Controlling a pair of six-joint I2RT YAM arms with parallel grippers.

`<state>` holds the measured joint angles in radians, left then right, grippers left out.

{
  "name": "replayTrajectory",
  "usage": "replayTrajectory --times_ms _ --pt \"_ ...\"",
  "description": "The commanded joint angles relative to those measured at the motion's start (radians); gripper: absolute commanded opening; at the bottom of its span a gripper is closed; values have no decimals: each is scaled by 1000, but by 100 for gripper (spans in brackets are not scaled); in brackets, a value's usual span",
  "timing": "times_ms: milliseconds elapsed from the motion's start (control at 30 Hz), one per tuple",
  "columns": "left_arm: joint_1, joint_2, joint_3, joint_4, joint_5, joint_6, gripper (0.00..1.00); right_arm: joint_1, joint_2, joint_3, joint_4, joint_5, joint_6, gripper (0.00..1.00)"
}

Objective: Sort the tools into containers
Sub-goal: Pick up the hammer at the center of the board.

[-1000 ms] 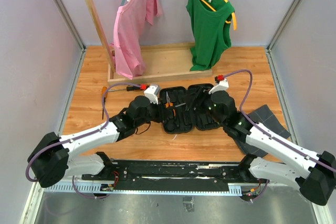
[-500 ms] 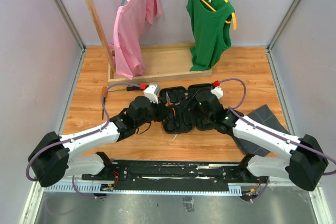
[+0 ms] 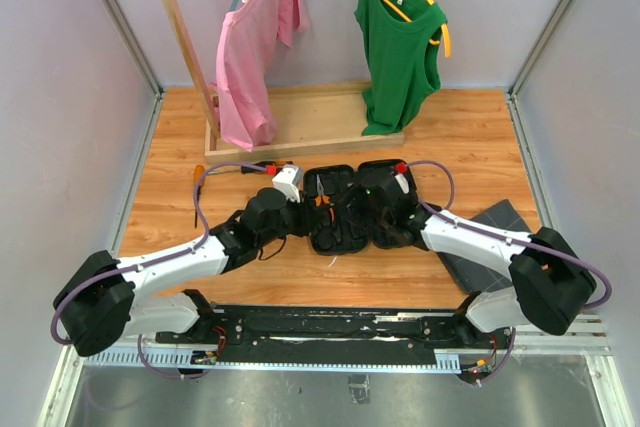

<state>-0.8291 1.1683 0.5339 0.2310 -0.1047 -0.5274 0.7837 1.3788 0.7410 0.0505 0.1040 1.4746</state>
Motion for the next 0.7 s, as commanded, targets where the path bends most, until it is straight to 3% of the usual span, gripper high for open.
replayTrajectory --times_ms 0,200,467,667 --pt "-13 -18 -13 104 -9 -2 1 -28 -17 -24 76 -13 57 61" --pt "-15 -9 -29 110 -2 -9 0 -35 0 -35 82 -26 71 60" --pt "-20 -22 -54 108 11 -18 0 -45 164 -30 183 -149 150 57" --pt "-22 -66 -108 104 9 -27 1 -58 218 -35 246 -199 159 43"
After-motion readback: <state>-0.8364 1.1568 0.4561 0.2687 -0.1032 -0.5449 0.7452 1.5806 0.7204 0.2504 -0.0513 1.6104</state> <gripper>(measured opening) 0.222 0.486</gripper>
